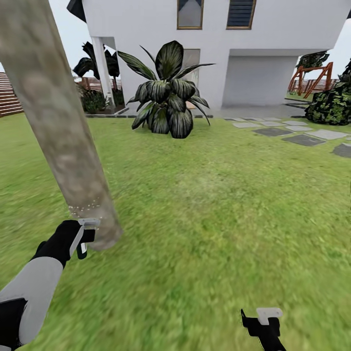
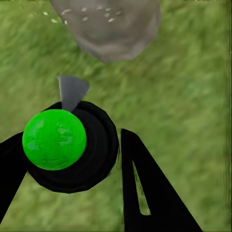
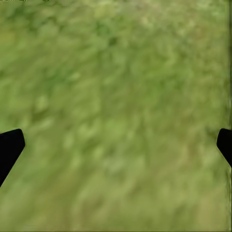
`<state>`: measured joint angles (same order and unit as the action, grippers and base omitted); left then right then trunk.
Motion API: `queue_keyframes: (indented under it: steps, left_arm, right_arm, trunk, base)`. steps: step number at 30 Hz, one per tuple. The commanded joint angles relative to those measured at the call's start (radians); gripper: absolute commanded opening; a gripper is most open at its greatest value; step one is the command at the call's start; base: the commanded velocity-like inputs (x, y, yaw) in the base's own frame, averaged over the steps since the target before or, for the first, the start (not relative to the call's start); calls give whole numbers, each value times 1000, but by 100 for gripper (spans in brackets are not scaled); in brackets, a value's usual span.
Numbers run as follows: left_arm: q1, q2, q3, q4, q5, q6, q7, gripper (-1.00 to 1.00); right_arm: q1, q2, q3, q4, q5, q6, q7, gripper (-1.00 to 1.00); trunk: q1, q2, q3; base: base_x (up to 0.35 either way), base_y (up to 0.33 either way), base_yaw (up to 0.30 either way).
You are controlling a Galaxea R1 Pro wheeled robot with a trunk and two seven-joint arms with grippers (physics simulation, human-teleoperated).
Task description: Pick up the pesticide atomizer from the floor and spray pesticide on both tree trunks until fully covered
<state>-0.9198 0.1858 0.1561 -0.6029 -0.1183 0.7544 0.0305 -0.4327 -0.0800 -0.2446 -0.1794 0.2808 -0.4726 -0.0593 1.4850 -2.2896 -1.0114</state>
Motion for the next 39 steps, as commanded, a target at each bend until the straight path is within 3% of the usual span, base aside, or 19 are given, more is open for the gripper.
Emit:
queue_keyframes:
  steps: [1,7,22,39]
  left_arm:
    - [-1,0,3,-1,-11,5,-4,-100]
    - [-1,0,4,-1,-9,5,0,-100]
    - [33,4,11,63,-9,2,9,-100]
    - [33,2,20,49,-8,4,11,-100]
  right_arm:
    - [-1,0,-4,1,11,-3,-5,100]
    - [-1,2,-4,1,11,-3,-5,100]
    - [-1,3,-4,1,11,-3,-5,100]
    - [-1,3,-3,1,11,-3,-5,100]
  trunk:
    - [0,0,-1]
    - [0,0,-1]
    - [0,0,-1]
    - [0,0,-1]
  base:
    - [109,-276,0]
    - [98,-276,23]
    - [128,-257,263]
    - [166,-216,28]
